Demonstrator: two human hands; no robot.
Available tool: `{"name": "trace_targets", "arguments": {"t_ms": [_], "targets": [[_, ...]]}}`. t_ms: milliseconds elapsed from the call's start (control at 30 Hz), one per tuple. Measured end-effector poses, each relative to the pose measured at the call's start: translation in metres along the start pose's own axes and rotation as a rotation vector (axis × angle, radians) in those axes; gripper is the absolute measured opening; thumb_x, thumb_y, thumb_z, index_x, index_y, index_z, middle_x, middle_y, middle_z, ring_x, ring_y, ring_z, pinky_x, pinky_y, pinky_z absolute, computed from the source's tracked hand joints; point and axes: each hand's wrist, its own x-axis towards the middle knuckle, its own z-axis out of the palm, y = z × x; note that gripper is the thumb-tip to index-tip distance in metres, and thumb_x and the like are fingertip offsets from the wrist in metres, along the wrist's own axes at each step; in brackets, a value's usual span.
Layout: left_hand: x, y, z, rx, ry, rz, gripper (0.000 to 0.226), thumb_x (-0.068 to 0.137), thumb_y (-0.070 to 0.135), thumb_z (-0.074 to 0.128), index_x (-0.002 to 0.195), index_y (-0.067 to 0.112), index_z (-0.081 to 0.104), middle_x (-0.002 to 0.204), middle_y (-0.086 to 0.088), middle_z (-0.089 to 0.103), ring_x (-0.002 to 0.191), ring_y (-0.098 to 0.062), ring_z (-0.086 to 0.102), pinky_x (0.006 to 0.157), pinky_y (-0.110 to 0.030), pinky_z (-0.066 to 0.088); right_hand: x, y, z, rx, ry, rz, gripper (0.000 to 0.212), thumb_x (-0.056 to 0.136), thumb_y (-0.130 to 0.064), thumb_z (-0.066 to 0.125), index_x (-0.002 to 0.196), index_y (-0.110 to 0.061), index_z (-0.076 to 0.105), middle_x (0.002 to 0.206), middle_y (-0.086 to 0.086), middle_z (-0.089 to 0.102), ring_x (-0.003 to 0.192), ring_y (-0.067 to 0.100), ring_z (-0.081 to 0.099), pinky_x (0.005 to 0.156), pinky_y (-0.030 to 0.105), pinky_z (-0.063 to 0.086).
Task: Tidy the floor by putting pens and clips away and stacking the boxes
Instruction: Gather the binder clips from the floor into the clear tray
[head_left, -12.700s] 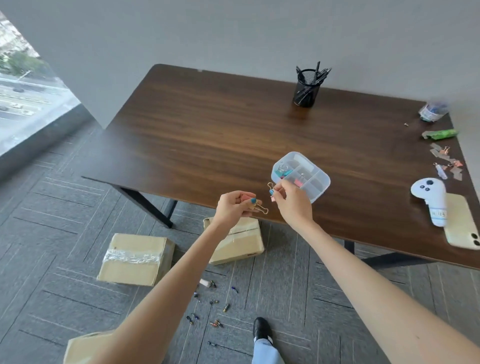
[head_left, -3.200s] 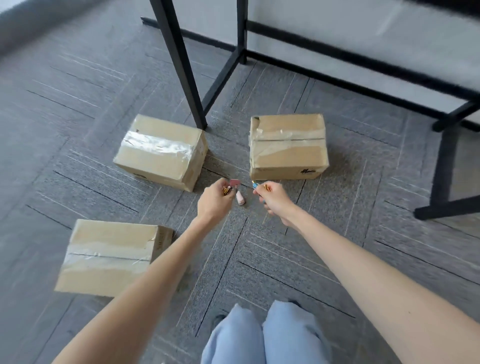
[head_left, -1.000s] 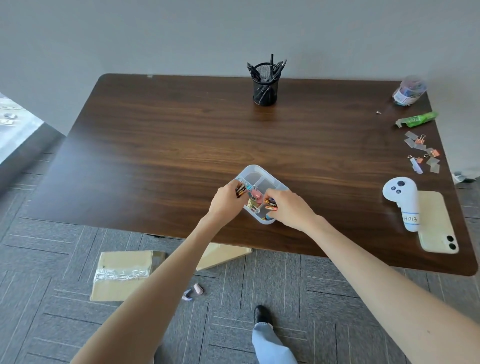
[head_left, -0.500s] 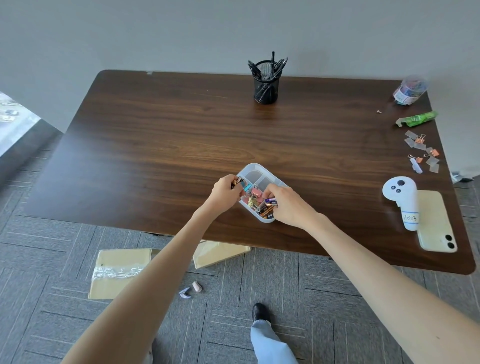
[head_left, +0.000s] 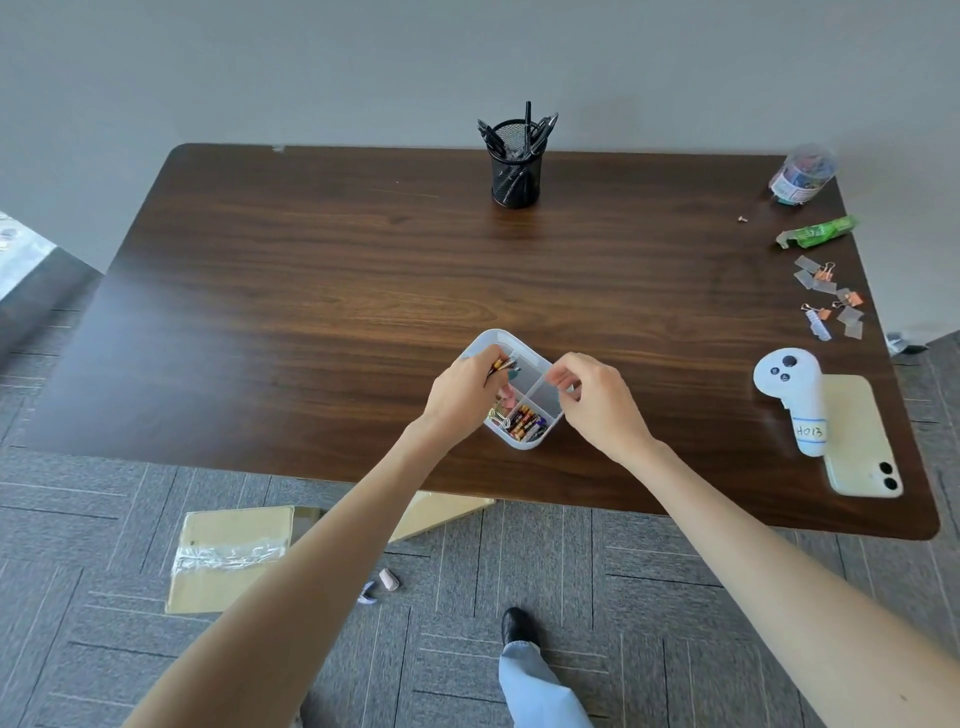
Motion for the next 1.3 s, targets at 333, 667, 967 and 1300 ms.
{"name": "trace_targets", "arguments": {"t_ms": [333,667,967,1300], "targets": [[0.018,0.043,0.038,0.185,-0.03,0.211,0.02,0.096,0.015,0.053,0.112,0.01,0.064,0.109,-0.006,0.053,0.077,-0.024,0.061,0.058,-0.028,0.042,-0.005,0.024,0.002,0.148,0.173,0.246,0.017,0.086,0.002,0.06,0.096,-0.011,0.067,0.095,0.003,0.07,0.087,0.014,0.064,0.078,0.028,0.056],[0.022,0.039,0.046,0.336,-0.096,0.156,0.036,0.086,0.02,0.07,0.121,0.021,0.06,0.116,-0.002,0.06,0.093,-0.024,0.067,0.078,-0.034,0.059,-0.008,0.03,0.009,0.2,0.108,0.289,0.017,0.086,0.002,0.059,0.094,-0.01,0.067,0.09,0.001,0.07,0.084,0.011,0.062,0.07,0.016,0.048],[0.01,0.044,0.04,0.082,-0.024,0.125,0.036,0.085,-0.002,0.06,0.117,0.015,0.055,0.119,-0.006,0.06,0.098,-0.023,0.066,0.072,-0.032,0.057,-0.009,0.026,0.009,0.181,0.127,0.288,0.015,0.086,0.0,0.061,0.093,-0.011,0.066,0.092,0.0,0.069,0.085,0.01,0.063,0.076,0.027,0.056],[-0.017,0.033,0.021,0.131,0.095,0.143,0.019,0.09,0.008,0.056,0.106,0.015,0.062,0.107,-0.002,0.06,0.09,-0.02,0.063,0.059,-0.034,0.052,-0.015,-0.009,0.001,0.085,0.13,0.191,0.014,0.086,0.0,0.059,0.092,-0.011,0.064,0.097,-0.001,0.064,0.08,0.01,0.059,0.068,0.027,0.055]]}}
